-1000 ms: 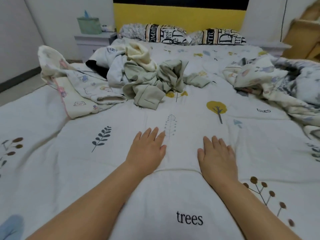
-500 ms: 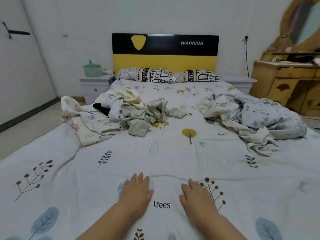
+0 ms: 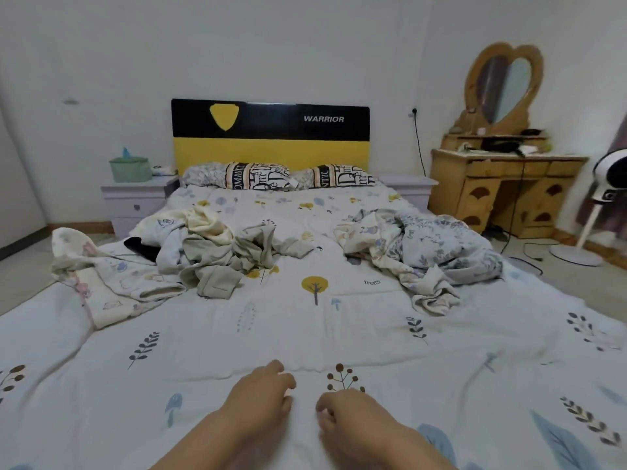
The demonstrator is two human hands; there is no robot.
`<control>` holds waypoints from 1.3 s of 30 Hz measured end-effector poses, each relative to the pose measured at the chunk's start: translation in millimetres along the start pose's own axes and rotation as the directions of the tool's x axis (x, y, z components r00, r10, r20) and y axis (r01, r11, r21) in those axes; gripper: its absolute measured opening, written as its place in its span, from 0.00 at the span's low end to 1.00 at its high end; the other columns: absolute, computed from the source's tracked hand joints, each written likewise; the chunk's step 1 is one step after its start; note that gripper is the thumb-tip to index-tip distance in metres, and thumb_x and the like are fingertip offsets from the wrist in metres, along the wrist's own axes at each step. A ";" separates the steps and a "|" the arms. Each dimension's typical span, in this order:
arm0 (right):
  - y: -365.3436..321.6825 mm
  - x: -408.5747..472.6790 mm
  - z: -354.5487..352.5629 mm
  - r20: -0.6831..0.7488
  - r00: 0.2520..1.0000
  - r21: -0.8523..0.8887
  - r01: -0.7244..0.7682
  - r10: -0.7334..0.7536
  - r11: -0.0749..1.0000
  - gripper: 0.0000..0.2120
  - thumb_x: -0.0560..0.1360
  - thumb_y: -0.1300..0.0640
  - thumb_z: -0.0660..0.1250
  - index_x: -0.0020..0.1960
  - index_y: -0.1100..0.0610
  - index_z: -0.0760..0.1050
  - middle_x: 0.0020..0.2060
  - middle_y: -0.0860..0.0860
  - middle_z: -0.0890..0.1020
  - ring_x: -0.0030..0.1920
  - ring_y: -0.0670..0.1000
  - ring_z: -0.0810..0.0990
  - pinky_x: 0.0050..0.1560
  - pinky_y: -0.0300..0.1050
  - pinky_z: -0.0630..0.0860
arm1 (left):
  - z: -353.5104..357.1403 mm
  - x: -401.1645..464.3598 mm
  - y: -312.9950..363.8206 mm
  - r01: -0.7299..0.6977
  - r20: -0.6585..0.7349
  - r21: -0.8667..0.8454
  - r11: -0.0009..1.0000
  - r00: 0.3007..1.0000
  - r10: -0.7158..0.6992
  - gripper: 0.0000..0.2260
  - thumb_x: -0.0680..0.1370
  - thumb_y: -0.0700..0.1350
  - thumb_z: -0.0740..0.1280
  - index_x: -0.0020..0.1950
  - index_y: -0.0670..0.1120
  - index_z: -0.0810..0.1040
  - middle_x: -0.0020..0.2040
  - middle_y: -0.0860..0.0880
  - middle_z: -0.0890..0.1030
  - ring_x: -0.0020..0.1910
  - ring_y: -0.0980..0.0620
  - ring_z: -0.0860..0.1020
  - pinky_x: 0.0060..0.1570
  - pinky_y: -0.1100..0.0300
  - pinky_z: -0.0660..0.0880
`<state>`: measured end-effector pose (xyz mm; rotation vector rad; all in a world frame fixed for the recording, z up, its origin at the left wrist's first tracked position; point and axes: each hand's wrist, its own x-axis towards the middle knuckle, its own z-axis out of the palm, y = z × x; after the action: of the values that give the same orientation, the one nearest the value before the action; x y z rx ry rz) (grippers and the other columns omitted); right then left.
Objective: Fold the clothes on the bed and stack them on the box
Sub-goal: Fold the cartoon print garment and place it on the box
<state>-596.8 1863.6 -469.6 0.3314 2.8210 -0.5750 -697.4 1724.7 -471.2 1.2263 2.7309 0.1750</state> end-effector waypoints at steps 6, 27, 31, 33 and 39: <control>24.8 25.4 -44.6 -0.062 0.998 0.156 0.003 0.007 0.988 0.15 0.77 0.56 0.59 0.61 0.53 0.76 0.56 0.51 0.80 0.51 0.47 0.75 0.52 0.37 0.69 | -15.4 49.0 -1.6 -0.053 -0.094 -0.027 0.998 0.994 0.050 0.15 0.80 0.48 0.56 0.65 0.51 0.72 0.64 0.53 0.72 0.61 0.53 0.72 0.55 0.62 0.67; 210.0 273.4 -136.2 -0.594 0.776 -0.350 -0.487 0.212 0.801 0.31 0.79 0.62 0.52 0.77 0.57 0.41 0.77 0.54 0.43 0.77 0.54 0.41 0.75 0.54 0.48 | 47.4 274.0 -46.7 -0.031 -0.396 0.157 0.987 0.914 0.091 0.20 0.69 0.57 0.55 0.47 0.52 0.83 0.42 0.53 0.83 0.37 0.50 0.82 0.31 0.56 0.78; 231.6 297.4 -135.3 -0.597 0.767 -0.428 -0.552 0.235 0.716 0.25 0.80 0.60 0.51 0.76 0.57 0.54 0.77 0.56 0.43 0.76 0.55 0.39 0.75 0.57 0.43 | 80.6 291.1 -47.4 -0.018 -0.390 0.177 0.984 0.917 0.086 0.21 0.71 0.57 0.55 0.52 0.50 0.83 0.46 0.48 0.84 0.43 0.47 0.83 0.39 0.48 0.79; 234.3 297.5 -132.6 -0.606 0.770 -0.469 -0.549 0.201 0.692 0.21 0.79 0.61 0.53 0.72 0.57 0.65 0.77 0.57 0.49 0.76 0.57 0.41 0.75 0.59 0.42 | 84.3 290.0 -47.1 -0.011 -0.416 0.180 0.984 0.905 0.086 0.21 0.72 0.56 0.54 0.53 0.49 0.82 0.47 0.48 0.83 0.44 0.46 0.82 0.42 0.46 0.78; 201.1 272.9 -108.3 -0.602 0.788 -0.114 -0.241 0.126 0.964 0.19 0.76 0.65 0.57 0.65 0.57 0.71 0.64 0.53 0.71 0.69 0.58 0.64 0.67 0.50 0.61 | 77.1 282.3 -42.2 0.003 -0.383 0.148 0.989 0.922 0.054 0.20 0.71 0.54 0.54 0.51 0.49 0.83 0.46 0.48 0.83 0.43 0.47 0.82 0.43 0.48 0.78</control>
<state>-821.5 2134.9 -520.1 0.8780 3.3366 -0.1699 -900.1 1912.0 -577.2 1.3972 3.1133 0.2473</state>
